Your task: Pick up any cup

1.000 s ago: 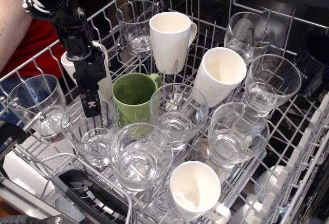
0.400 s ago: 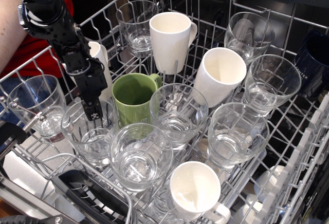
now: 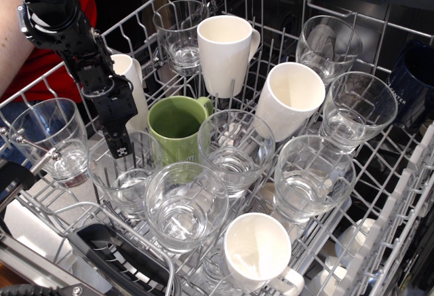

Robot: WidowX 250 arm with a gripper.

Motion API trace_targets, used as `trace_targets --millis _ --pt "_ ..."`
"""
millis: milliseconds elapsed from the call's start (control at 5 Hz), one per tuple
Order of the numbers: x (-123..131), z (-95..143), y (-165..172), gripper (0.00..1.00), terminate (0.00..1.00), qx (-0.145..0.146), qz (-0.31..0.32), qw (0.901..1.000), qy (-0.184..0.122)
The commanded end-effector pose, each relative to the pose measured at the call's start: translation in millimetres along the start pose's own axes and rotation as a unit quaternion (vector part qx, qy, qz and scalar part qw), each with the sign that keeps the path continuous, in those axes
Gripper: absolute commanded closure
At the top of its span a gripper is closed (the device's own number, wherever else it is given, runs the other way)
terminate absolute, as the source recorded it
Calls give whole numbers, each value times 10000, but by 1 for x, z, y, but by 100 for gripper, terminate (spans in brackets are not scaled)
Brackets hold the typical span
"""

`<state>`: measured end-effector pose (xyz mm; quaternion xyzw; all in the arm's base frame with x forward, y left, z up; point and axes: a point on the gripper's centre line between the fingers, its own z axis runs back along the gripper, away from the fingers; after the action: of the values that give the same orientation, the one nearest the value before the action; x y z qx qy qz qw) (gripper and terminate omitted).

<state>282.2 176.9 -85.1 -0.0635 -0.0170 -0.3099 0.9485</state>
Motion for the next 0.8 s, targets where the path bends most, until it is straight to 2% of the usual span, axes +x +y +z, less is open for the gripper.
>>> trace_targets --millis 0,200,400,600 --pt "14 78 12 100 0 109 54 9998 -171" --pt "17 105 9 100 0 197 -11 9994 -292" --pt "22 138 7 100 0 587 -67 9977 -317" --pt "24 167 7 100 0 554 -159 9983 -53"
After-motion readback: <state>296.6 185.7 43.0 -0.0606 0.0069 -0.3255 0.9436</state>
